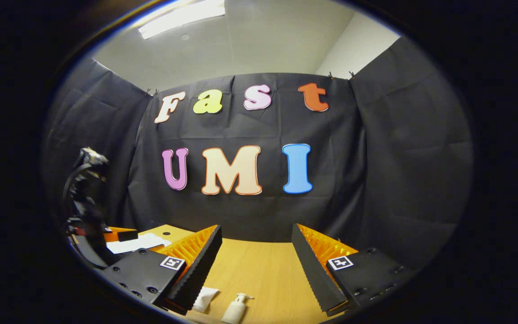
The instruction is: First open the suitcase, pack the skin care products into it, and then close the suitcase.
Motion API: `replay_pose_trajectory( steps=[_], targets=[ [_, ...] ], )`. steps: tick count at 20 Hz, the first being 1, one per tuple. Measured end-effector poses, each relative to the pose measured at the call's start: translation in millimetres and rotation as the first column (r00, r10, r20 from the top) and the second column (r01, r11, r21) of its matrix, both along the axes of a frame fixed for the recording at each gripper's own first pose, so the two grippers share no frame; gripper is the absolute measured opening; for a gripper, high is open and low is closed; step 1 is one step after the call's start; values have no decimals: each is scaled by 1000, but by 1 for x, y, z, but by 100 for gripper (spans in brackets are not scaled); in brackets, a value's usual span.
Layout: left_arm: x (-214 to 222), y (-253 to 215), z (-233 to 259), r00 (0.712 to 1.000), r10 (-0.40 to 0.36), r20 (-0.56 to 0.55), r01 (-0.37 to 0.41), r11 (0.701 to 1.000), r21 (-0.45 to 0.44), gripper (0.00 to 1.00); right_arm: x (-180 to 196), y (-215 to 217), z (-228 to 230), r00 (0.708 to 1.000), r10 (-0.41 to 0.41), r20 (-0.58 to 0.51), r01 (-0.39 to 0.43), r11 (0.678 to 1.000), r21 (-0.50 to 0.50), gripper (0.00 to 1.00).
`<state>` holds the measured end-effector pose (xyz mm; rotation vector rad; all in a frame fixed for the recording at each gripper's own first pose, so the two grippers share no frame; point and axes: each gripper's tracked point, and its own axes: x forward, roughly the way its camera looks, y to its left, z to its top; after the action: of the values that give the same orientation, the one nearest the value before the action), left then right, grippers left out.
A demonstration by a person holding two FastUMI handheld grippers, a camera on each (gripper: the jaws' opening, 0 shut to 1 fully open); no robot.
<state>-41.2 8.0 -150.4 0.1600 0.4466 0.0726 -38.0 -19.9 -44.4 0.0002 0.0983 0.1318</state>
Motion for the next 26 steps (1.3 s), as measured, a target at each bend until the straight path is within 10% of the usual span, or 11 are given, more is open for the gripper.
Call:
replay_pose_trajectory(
  steps=[13,21,22,26],
  targets=[
    [1,30,-178,890,-27,-456,18,1000,-23,91,20,-9,-40,979,-161,-124,152,985,-79,99],
    [11,35,-222,820,-57,-570,53,998,-22,65,28,2,-56,970,-185,-159,166,978,-126,100],
    [11,35,-223,815,-55,-578,50,998,-24,45,29,3,-56,970,-184,-158,165,978,-130,99],
    [16,31,-218,815,-87,-573,90,996,-23,14,31,0,-55,971,-186,-151,166,976,-140,100]
  ],
)
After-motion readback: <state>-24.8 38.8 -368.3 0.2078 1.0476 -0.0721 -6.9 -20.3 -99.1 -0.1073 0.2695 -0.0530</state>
